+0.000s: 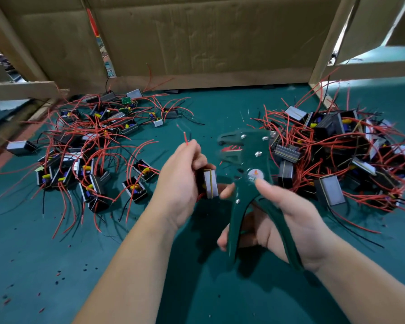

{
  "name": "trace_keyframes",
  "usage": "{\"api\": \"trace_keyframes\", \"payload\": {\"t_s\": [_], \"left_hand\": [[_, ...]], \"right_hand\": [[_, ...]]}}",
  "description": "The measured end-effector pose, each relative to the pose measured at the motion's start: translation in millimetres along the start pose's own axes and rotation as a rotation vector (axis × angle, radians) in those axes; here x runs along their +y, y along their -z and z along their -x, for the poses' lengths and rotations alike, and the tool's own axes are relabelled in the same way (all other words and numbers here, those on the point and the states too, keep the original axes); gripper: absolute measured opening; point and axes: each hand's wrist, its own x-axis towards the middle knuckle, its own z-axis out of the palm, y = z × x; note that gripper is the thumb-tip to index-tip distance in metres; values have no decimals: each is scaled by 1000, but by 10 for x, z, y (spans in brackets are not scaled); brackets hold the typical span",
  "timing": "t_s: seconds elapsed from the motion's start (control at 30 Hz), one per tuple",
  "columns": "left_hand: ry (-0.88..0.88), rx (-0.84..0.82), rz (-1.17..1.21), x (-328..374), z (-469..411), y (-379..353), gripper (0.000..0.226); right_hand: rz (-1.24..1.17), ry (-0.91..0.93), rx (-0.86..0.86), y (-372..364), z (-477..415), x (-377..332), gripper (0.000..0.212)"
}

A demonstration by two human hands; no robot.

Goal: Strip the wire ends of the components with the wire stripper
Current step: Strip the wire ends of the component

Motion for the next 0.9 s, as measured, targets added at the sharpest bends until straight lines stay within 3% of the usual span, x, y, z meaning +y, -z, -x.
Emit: {"api": "trace_keyframes", "payload": {"t_s": [0.07, 0.2, 0.4, 0.53, 0.57, 0.6, 0.67, 0.7, 0.73, 0.8, 0.9], "left_hand": [[96, -36, 177, 20, 23, -32, 31], [132, -52, 282, 35, 31, -2, 44], [34, -225, 237, 82, 7, 84, 57], [-35, -134, 169, 160, 4, 86, 51], [-80, -94, 89, 166, 2, 99, 48], [-173, -25, -134, 144, -10, 136, 43], [-451, 216, -945, 57, -43, 264, 28], [-529, 338, -1286, 10, -56, 330, 30], [-483, 438, -1479, -23, -67, 367, 37], [-264, 535, -1597, -21, -63, 398, 48], [-111, 507, -1656, 5, -70, 402, 53]], "right_hand": [[61, -30, -57, -37, -18, 74, 56], [137, -17, -43, -94, -45, 172, 25], [123, 59, 23, -15, -36, 109, 40], [86, 165, 155, 45, -36, 40, 53], [93, 225, 214, 61, -40, 23, 51], [123, 303, 287, 83, -43, 5, 45], [230, 471, 438, 127, -39, -55, 44], [280, 528, 484, 155, -33, -90, 56], [309, 550, 505, 188, -27, -118, 71], [291, 515, 481, 243, -14, -153, 85], [231, 469, 412, 265, 2, -164, 74]]}}
